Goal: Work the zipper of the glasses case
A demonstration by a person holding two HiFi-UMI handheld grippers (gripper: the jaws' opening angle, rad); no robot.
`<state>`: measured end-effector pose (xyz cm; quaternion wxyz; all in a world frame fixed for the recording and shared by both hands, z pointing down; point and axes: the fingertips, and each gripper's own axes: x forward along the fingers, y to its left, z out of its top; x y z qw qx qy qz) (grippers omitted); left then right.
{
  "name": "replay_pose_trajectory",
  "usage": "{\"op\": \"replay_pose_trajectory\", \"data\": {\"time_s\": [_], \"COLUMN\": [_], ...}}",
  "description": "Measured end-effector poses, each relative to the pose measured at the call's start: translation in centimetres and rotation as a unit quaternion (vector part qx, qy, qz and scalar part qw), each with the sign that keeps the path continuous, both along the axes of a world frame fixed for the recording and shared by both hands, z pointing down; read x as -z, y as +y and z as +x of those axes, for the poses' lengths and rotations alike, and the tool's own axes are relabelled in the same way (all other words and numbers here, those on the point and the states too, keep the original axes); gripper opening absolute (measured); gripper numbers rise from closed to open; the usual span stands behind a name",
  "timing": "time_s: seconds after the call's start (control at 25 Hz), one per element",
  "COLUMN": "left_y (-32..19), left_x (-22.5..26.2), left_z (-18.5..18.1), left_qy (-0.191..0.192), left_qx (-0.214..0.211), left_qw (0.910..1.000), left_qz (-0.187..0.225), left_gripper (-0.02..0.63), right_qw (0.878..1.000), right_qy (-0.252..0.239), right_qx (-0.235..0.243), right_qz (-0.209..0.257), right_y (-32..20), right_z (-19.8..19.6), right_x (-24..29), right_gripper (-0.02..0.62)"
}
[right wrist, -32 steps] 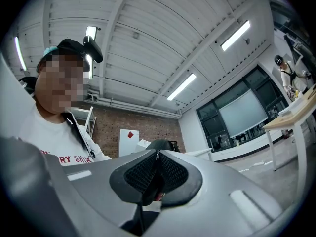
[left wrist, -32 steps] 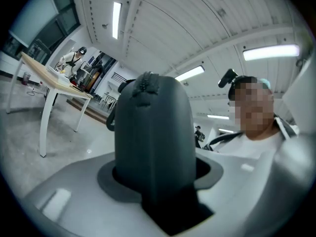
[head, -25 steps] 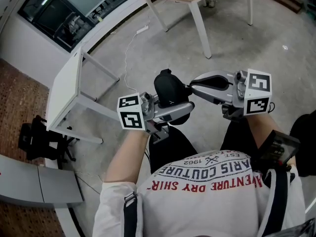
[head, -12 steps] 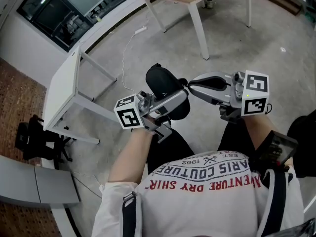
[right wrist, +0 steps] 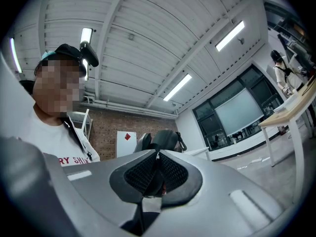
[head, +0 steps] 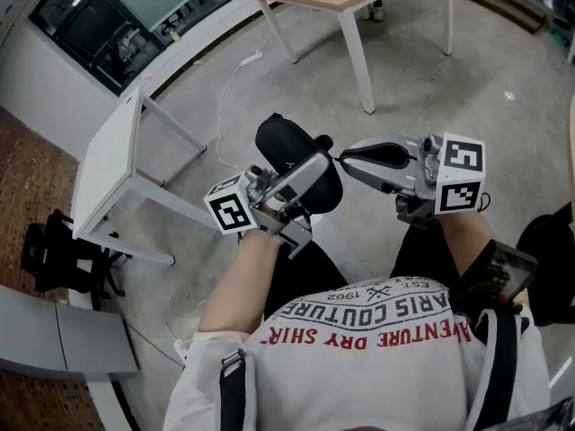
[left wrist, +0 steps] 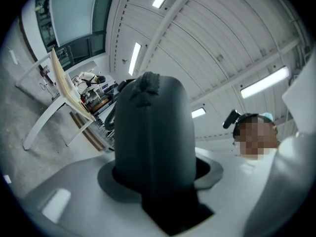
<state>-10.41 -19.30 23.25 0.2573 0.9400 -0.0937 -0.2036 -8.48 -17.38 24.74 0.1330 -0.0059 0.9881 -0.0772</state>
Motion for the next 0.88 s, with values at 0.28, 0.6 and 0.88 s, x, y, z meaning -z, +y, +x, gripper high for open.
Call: {"op": "replay_pose_trajectory", "data": {"time_s": [0.28, 0.6, 0.88], "left_y": [-1.0, -2.3, -2.8], "left_x": [1.1, 2.1, 2.9], "left_z": [-0.9, -2.4, -3.2], "left_qy": [0.053, 0.115, 0.141], "left_qx": [0.019, 0.053, 0.082], "left_qw": [0.9983, 0.9913, 0.986], "left_qz": [-0.014, -0.034, -0.034], "left_gripper": [0.249, 0.249, 0.249], "right_qw": [1.0, 1.0, 1.0], "right_qy": [0.003, 0.004, -0.003], "right_qx": [-0.001, -0.003, -0.006], "right_qz": [-0.003, -0.009, -0.013], "right_y": [-0.1, -0.4, -0.4], "right_z": [0.0, 0.0, 0.0], "right_x": [-0.4, -0.7, -0.6], "right_gripper": [0.02, 0.02, 0.02]}}
